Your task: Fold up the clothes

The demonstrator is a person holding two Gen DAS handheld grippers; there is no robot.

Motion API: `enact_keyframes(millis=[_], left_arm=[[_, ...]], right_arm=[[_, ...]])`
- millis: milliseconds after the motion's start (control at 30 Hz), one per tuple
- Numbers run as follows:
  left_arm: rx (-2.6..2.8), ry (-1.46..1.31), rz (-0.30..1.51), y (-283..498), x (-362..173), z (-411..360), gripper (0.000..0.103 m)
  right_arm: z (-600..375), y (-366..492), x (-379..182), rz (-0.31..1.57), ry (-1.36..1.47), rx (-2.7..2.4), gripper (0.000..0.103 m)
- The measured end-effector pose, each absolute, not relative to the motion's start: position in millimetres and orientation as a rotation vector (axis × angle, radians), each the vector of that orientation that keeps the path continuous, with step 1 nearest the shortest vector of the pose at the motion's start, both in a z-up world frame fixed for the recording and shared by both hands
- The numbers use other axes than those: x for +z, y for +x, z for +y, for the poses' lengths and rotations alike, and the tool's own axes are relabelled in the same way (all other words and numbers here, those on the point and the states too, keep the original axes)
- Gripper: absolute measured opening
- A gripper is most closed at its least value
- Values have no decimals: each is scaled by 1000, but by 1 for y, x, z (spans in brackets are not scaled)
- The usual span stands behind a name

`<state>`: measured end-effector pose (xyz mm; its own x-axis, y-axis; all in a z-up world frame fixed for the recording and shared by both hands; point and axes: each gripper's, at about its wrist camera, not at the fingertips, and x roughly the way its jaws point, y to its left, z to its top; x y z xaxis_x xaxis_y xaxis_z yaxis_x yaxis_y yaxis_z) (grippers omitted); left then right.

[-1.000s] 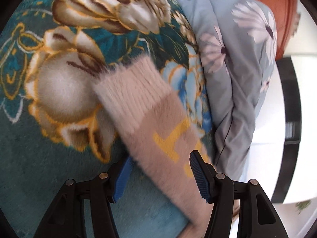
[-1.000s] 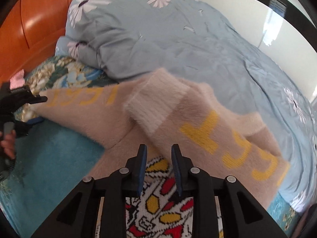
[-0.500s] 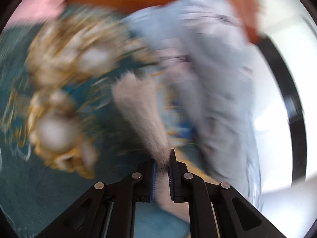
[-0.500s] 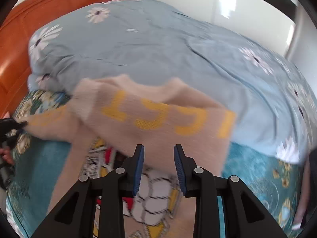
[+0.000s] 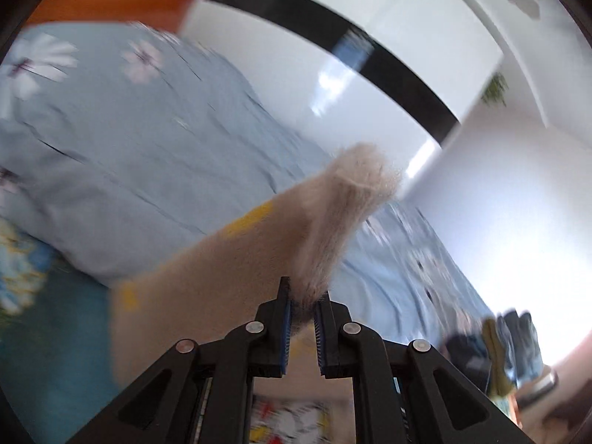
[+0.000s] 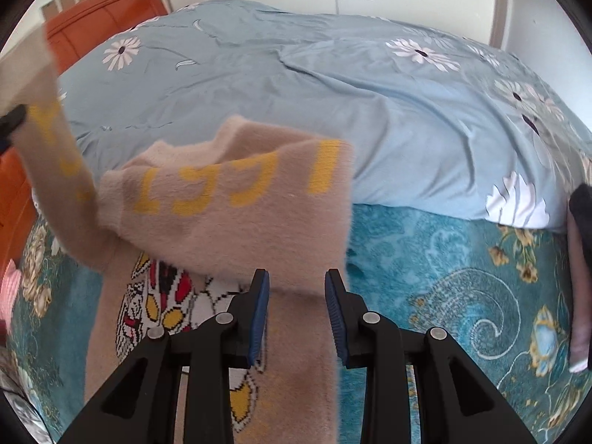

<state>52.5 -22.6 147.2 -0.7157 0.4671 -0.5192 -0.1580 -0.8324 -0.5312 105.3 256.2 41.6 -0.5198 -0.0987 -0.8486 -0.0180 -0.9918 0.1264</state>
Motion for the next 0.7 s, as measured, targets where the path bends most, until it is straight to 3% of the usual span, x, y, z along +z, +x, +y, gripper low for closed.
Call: enact_keyframes(millis=[300,467,567,600,633,700], left_arm=[[2341,-1319,-323,49,58,94,11],[2305,-1452,-321,46,26,98,17],[2253,-1473,-367,47,26,96,39],[2235,-1472,-376,48,28,95,53],[2232,-1466,-369,53,28,95,61],[2245,-1456,-354,65,32,89,61]], right_arm=[[303,118,24,-319,1587,-2719,32],[321,125,17,-462,1609,-2680,32],[330,124,20,-610,1578,-2623,32],[332,122,22,-660,1552,-2606,32],[333,121,24,-709,1527,-2587,34],[332,116,27,-781,1488,-2531,43]])
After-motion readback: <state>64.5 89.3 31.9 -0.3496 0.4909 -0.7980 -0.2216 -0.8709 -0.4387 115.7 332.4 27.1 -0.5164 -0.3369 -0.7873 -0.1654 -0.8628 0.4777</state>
